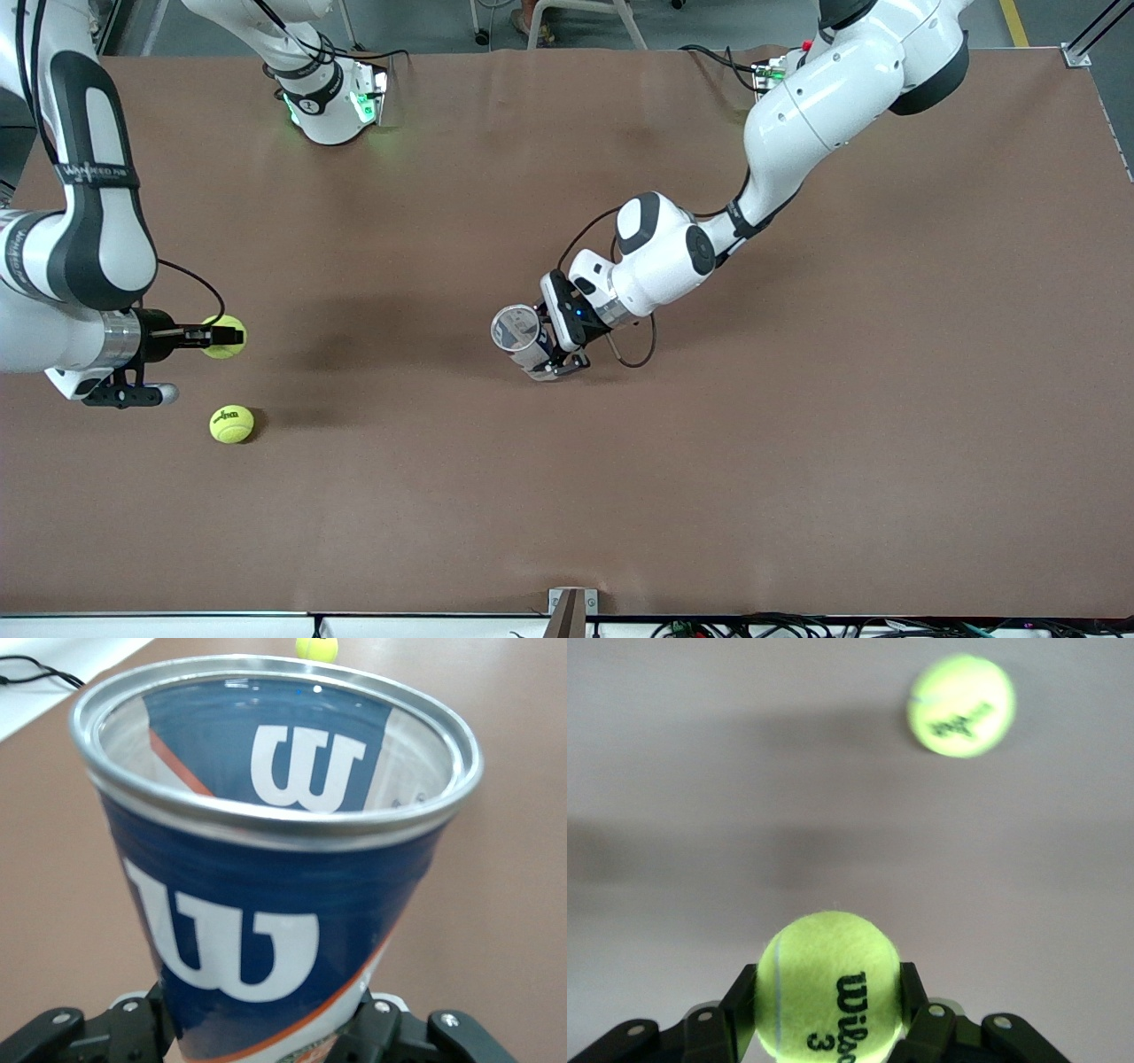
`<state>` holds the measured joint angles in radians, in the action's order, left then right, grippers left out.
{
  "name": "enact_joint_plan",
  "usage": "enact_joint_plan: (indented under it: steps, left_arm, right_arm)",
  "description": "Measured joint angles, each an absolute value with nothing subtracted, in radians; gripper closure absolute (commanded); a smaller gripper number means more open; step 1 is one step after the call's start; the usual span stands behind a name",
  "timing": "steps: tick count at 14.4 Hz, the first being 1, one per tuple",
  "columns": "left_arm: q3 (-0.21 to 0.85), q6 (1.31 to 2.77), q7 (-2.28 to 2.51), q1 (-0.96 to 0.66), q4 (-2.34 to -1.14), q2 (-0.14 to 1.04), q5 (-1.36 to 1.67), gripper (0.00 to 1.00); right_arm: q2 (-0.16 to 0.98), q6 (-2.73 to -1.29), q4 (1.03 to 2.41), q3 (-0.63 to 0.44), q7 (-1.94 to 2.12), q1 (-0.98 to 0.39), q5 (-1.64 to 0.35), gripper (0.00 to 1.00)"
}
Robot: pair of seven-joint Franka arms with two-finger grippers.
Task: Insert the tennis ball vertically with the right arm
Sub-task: 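Carry the tennis ball over the tube opening with the right gripper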
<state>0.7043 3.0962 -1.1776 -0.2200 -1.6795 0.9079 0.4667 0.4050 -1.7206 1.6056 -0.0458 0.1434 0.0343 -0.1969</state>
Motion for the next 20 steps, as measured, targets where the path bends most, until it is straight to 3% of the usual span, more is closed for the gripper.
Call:
enact_joint_plan:
  steps: [10, 16, 20]
  left_arm:
    - [0.709, 3.097, -1.177, -0.230, -1.681, 0.917, 0.544, 0.28]
    - [0.709, 3.097, -1.176, -0.229, -1.680, 0.918, 0.545, 0.28]
    - [0.709, 3.097, -1.176, -0.227, -1.679, 0.918, 0.545, 0.28]
  right_arm:
    - [0.408, -1.714, 1.487, 0.016, 0.111, -0.204, -0.682, 0.64]
    - [0.436, -1.910, 1.487, 0.017, -0.033, -0.365, -0.708, 0.64]
    - [0.478, -1.940, 1.487, 0.015, -0.033, -0.390, -0.708, 0.64]
